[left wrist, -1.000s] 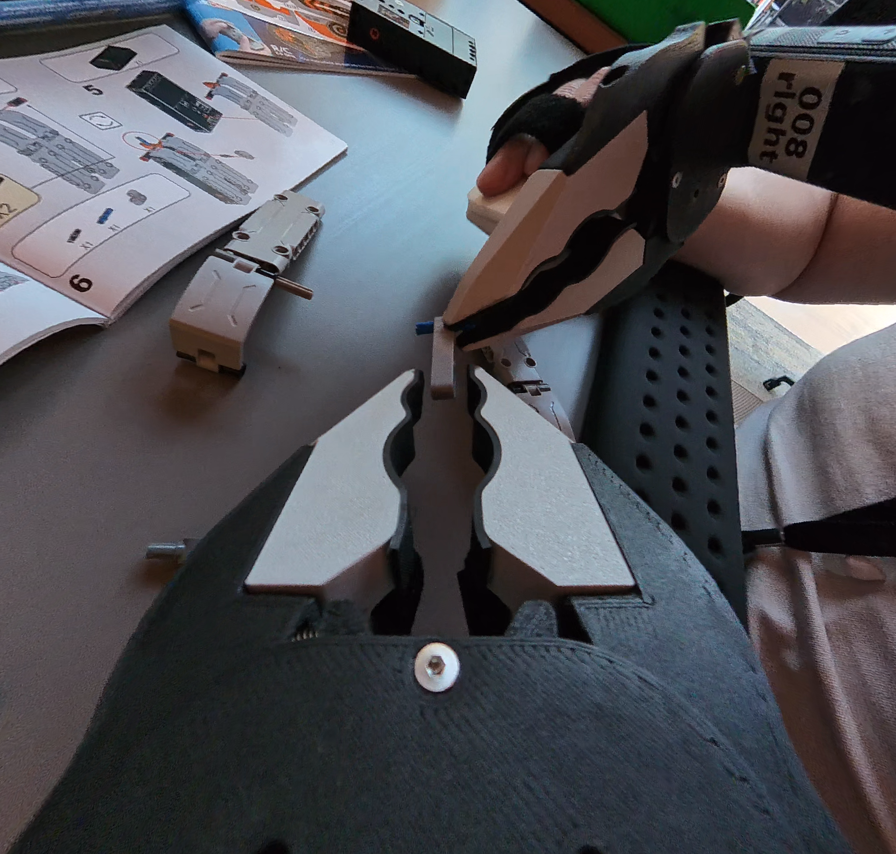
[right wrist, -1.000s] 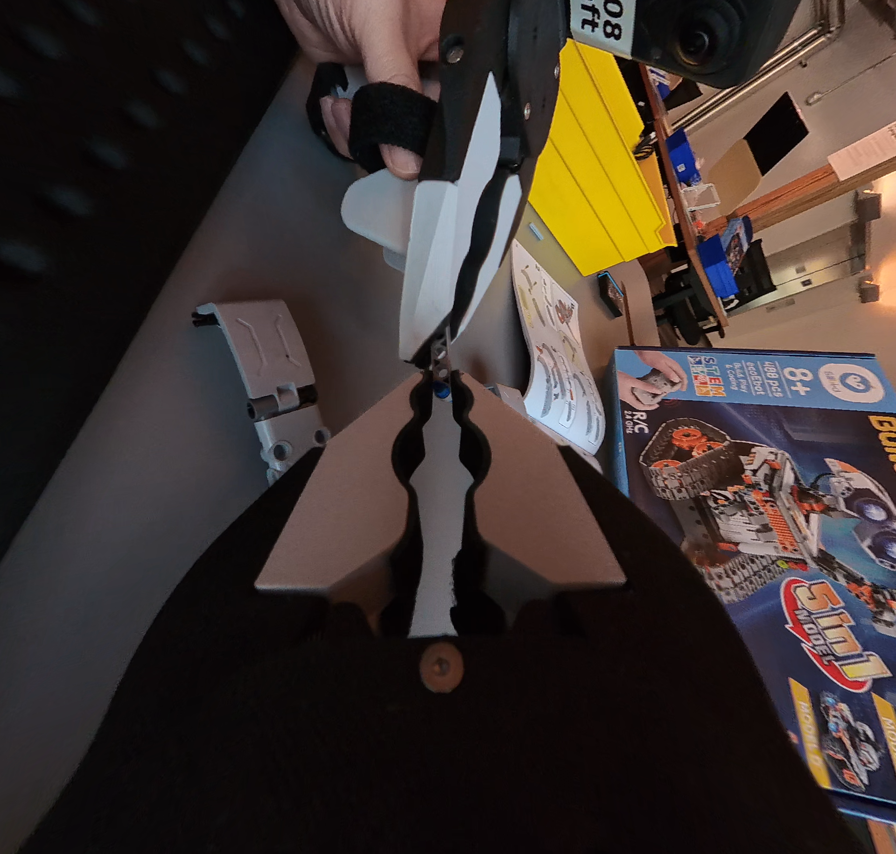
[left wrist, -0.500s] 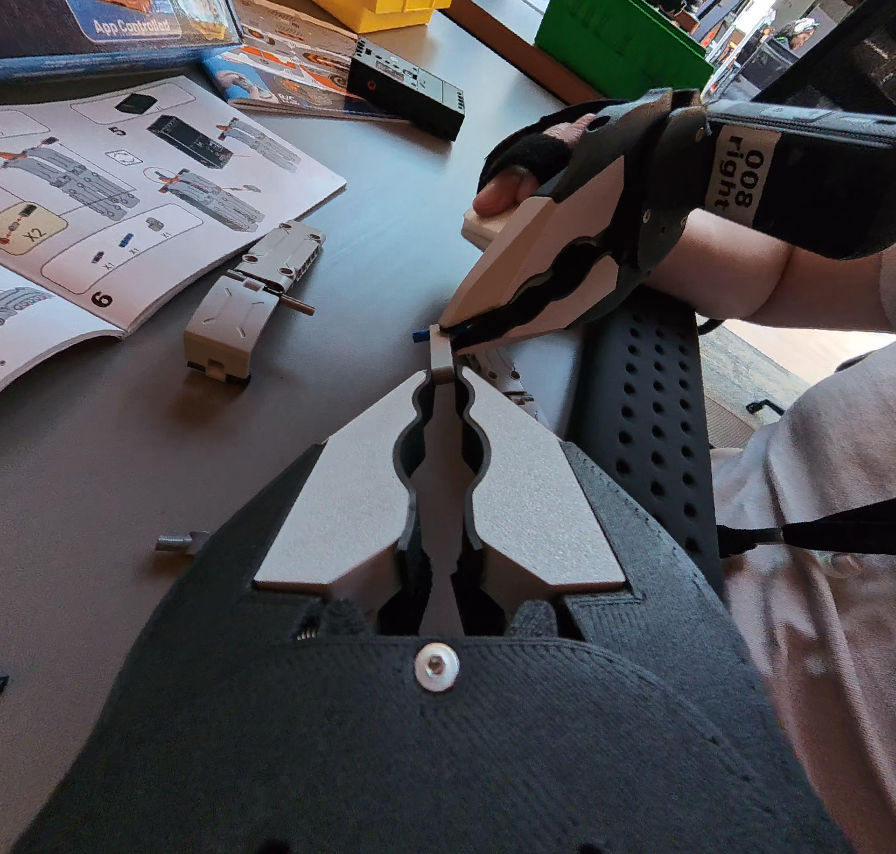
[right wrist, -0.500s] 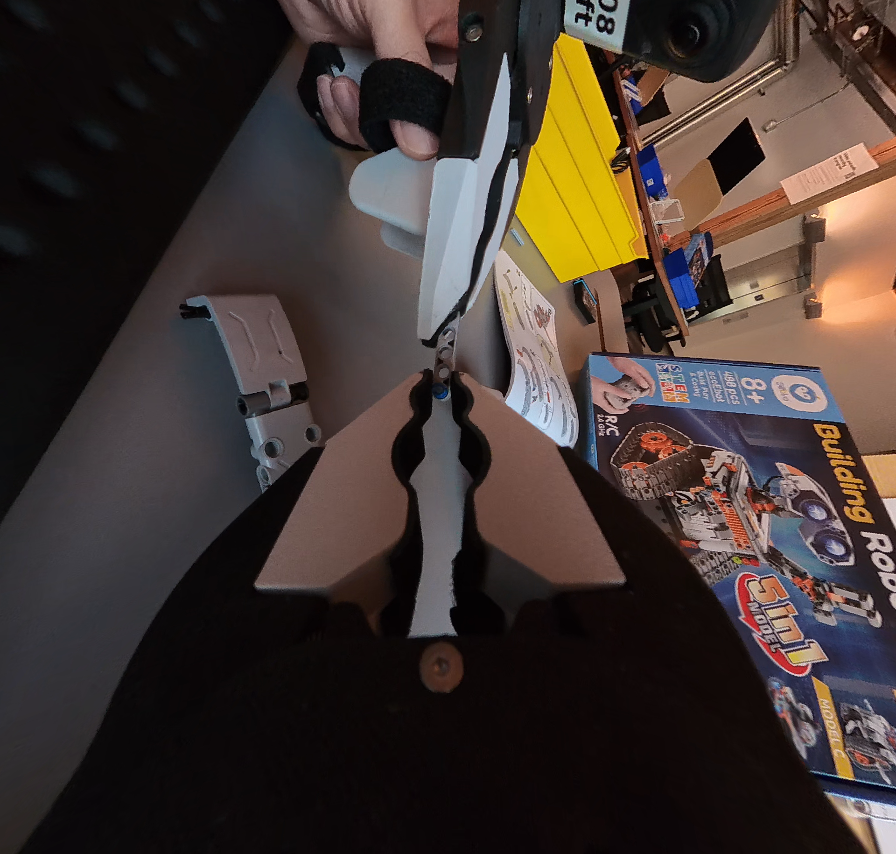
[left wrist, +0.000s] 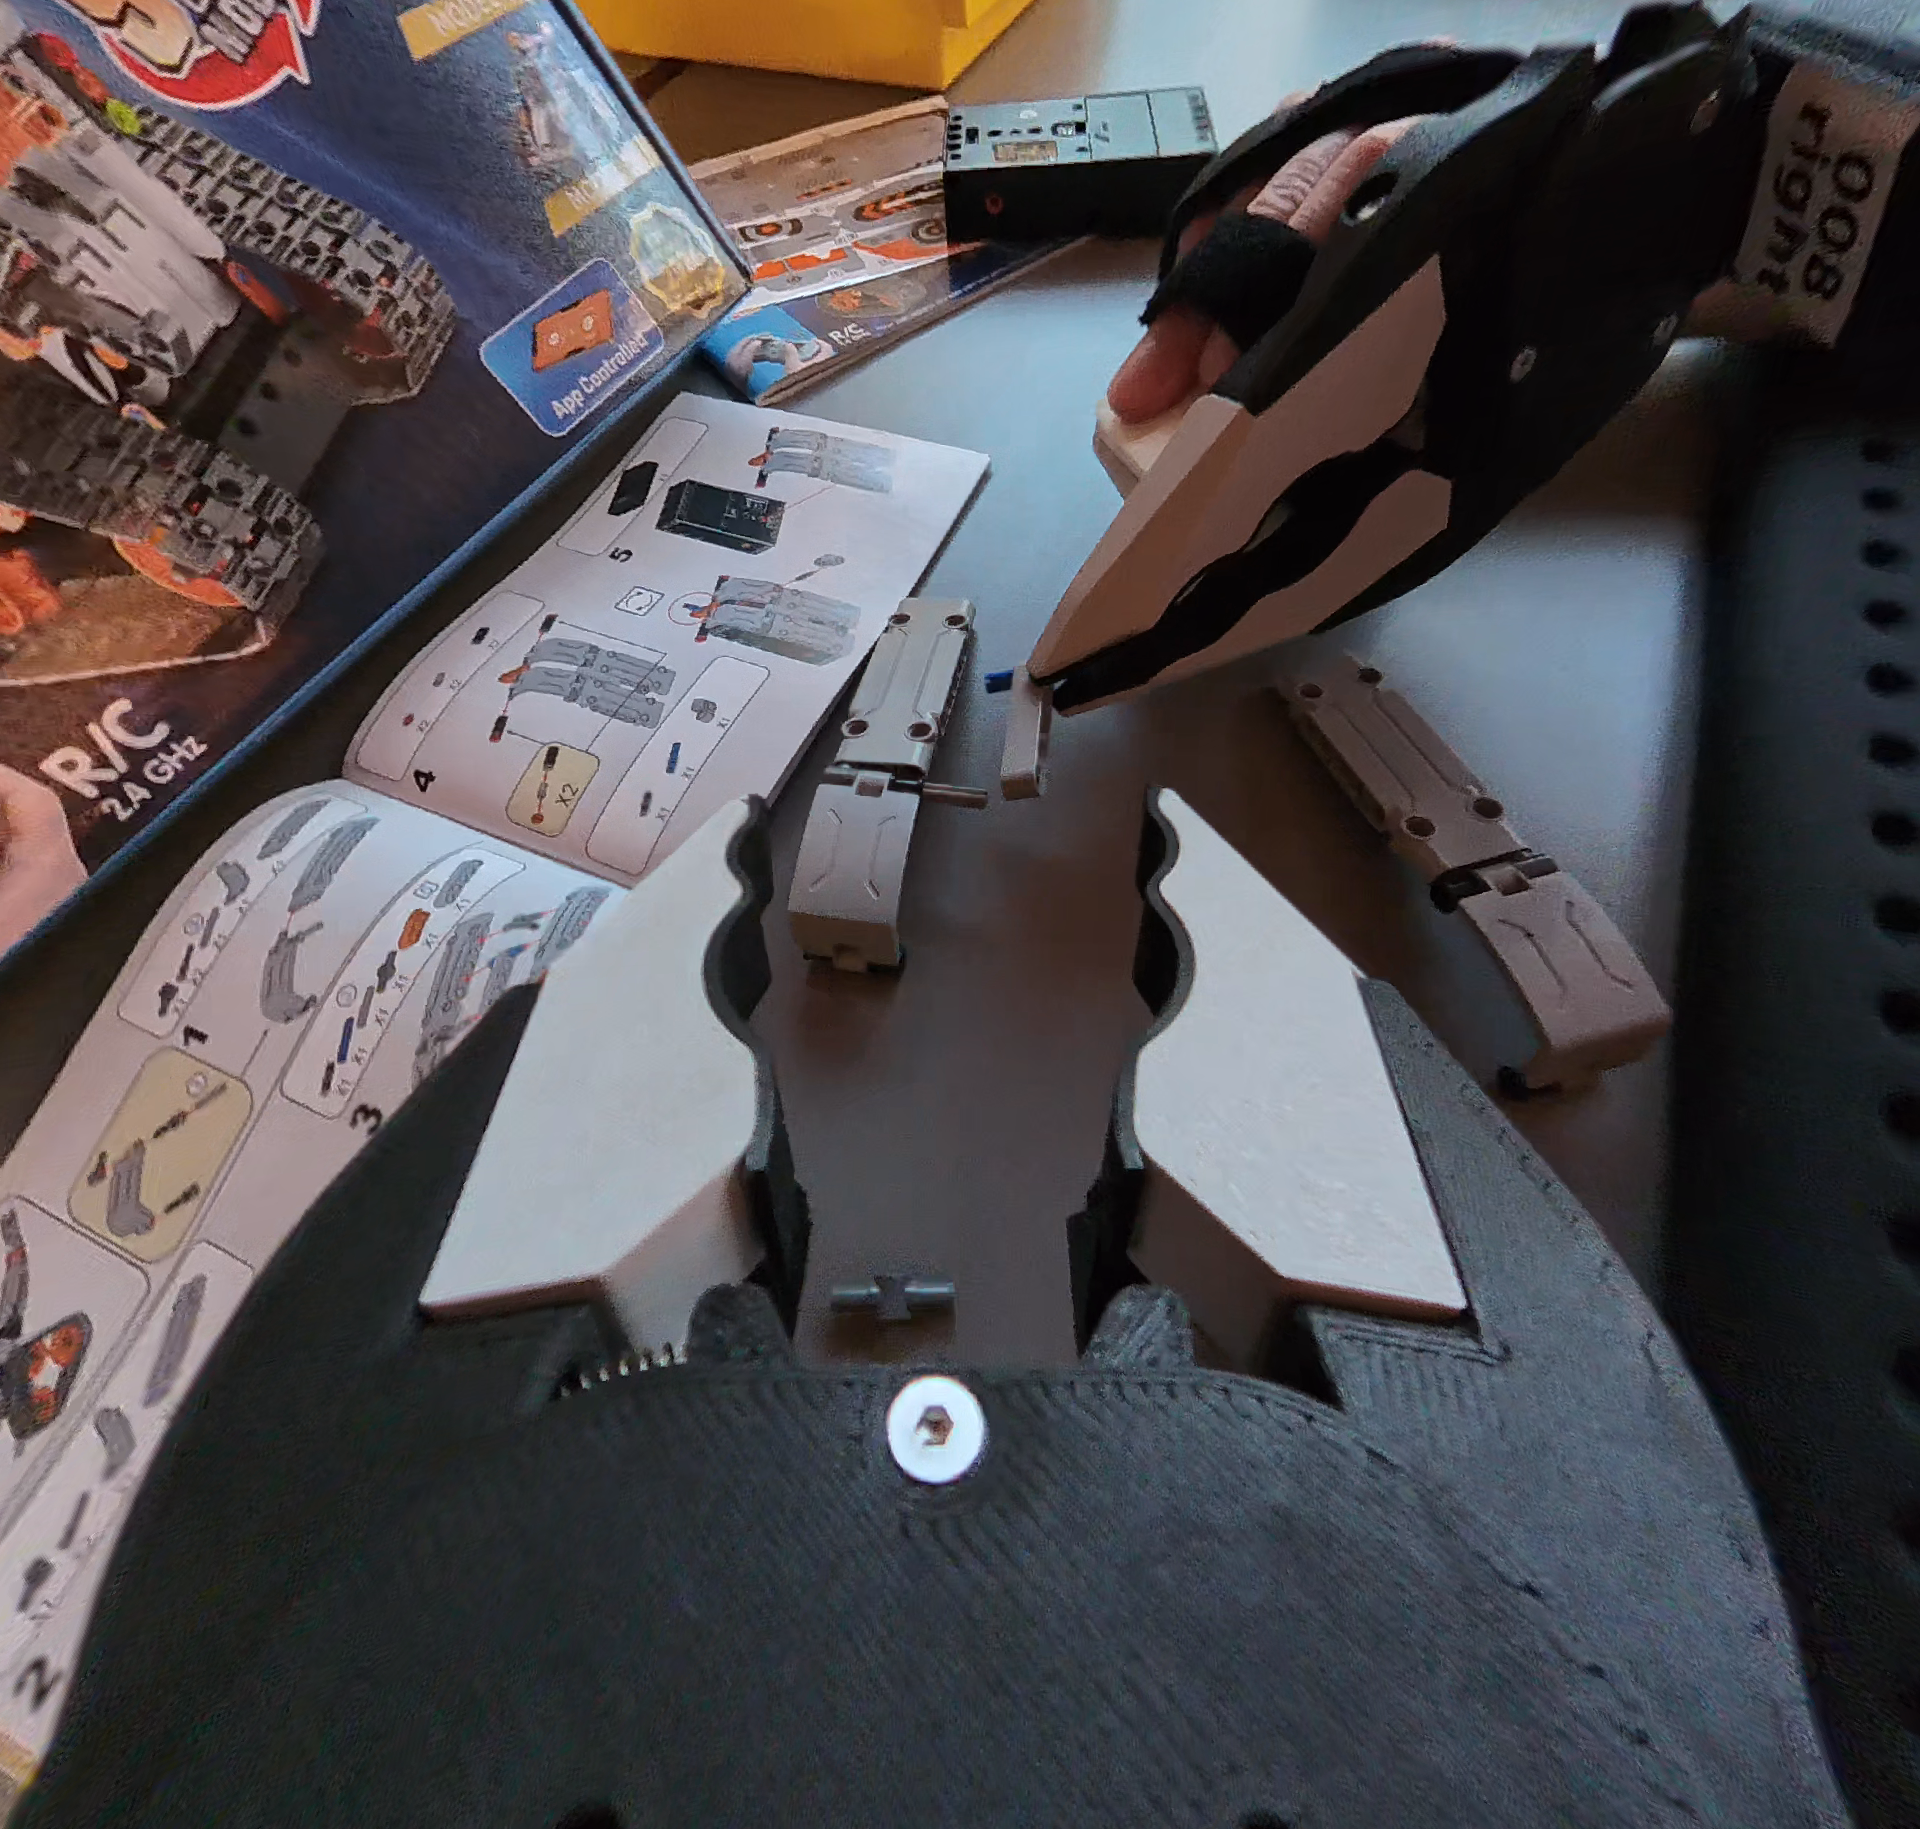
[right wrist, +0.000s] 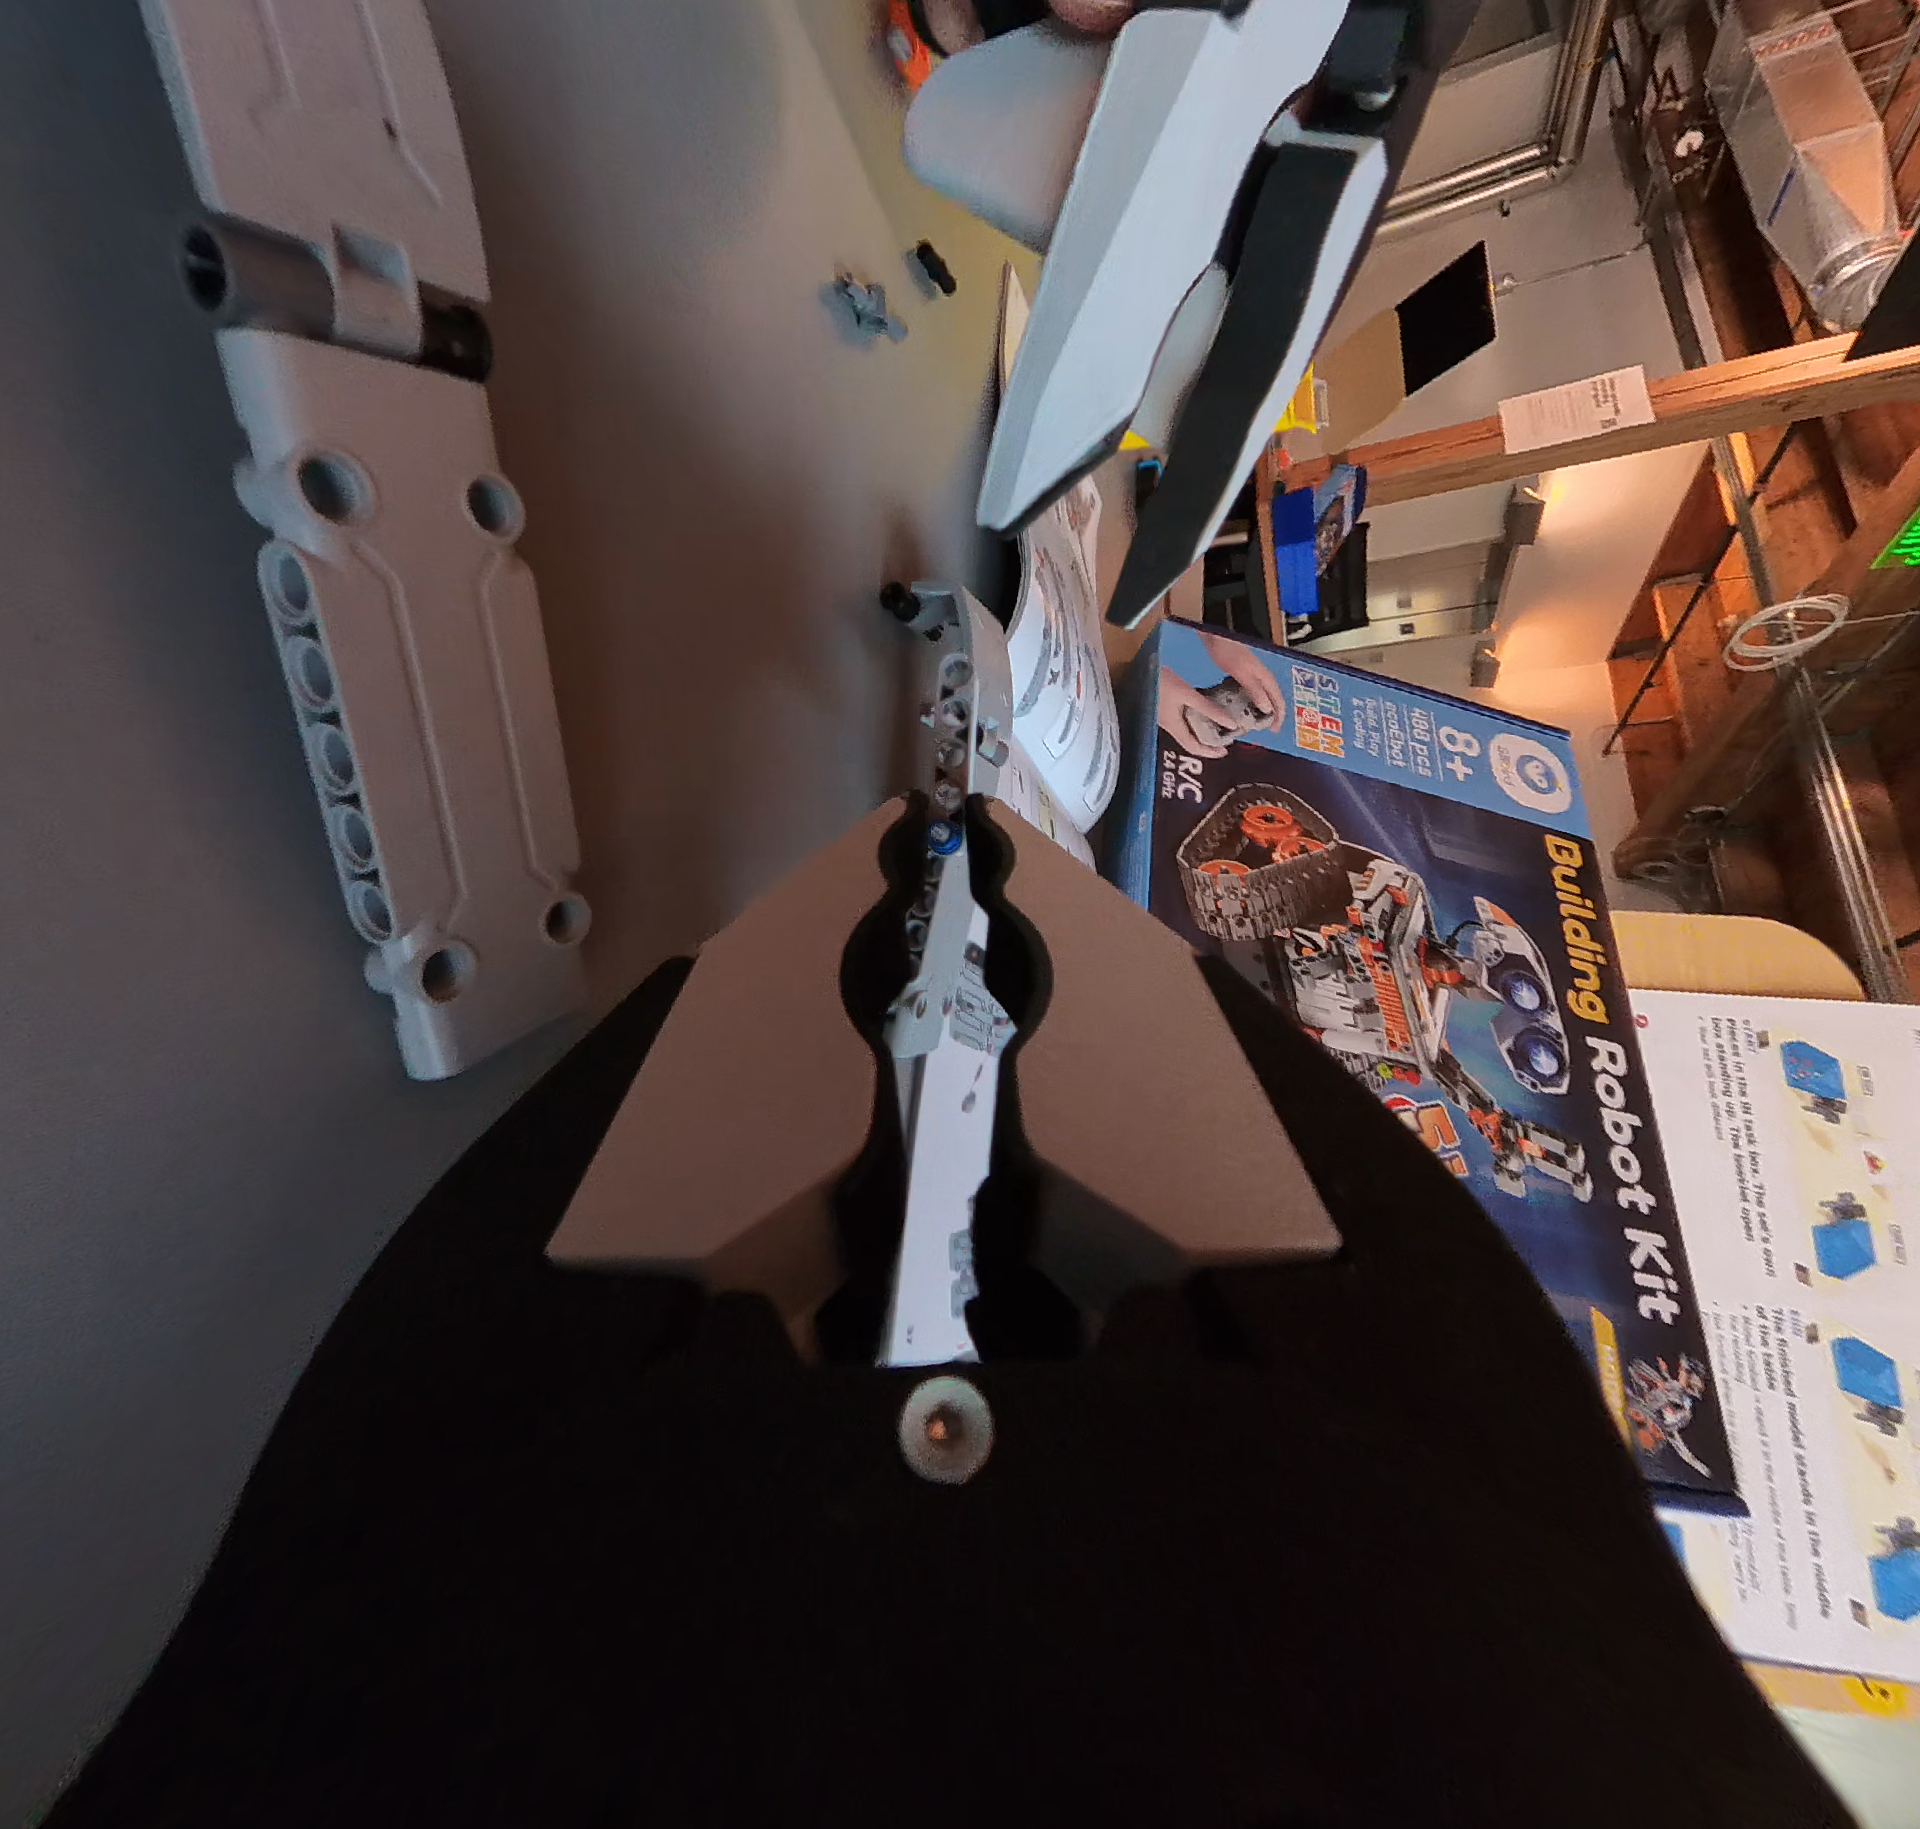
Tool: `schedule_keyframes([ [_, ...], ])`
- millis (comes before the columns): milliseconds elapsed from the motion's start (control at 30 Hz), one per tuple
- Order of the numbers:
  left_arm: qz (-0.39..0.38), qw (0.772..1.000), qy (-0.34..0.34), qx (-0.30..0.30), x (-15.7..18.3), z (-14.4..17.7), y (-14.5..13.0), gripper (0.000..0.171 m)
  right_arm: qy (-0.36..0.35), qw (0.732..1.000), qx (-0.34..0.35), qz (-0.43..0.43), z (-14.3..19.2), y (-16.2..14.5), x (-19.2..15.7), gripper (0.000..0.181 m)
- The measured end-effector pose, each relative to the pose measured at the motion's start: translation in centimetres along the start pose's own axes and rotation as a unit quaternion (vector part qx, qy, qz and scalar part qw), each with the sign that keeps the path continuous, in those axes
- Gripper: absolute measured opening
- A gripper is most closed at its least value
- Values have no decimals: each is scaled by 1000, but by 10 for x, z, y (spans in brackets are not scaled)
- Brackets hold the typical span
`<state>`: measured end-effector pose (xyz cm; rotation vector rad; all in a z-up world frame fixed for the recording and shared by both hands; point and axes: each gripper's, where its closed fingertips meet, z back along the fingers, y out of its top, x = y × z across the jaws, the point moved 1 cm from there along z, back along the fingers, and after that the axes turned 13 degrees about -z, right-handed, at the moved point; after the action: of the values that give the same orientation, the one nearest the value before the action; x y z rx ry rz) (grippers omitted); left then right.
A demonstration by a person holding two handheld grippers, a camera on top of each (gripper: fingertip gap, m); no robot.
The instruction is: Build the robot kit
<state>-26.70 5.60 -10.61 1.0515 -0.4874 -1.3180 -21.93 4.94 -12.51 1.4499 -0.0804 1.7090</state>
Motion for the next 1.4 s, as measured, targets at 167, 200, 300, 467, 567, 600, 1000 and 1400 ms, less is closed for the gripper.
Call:
schedule_keyframes([
  [167,-51,997,10,-54,-4,-18,-13,68,0,1000,-10,5,-3,-4,-4,5],
  [200,-48,997,3,-57,-2,-20,-15,68,-3,1000,-13,6,-4,-5,-4,5],
  [300,-48,997,-1,-57,-2,-24,-17,66,2,1000,-18,3,-6,-7,-8,5],
  [467,-56,996,-14,-63,-3,-31,-17,67,-4,1000,-19,-5,-7,-8,-6,6],
  [567,-61,996,-19,-66,-5,-36,-17,66,-4,1000,-20,-12,-6,-10,-5,6],
  [600,-60,996,-22,-67,-5,-37,-17,66,-4,1000,-19,-13,-6,-10,-5,6],
  [1000,-45,996,-38,-64,-8,-43,-22,51,-10,999,-23,-28,-9,-13,-3,6],
  [1400,-24,997,-45,-58,-9,-44,-22,50,-26,999,-37,-9,-10,-14,-2,5],
])
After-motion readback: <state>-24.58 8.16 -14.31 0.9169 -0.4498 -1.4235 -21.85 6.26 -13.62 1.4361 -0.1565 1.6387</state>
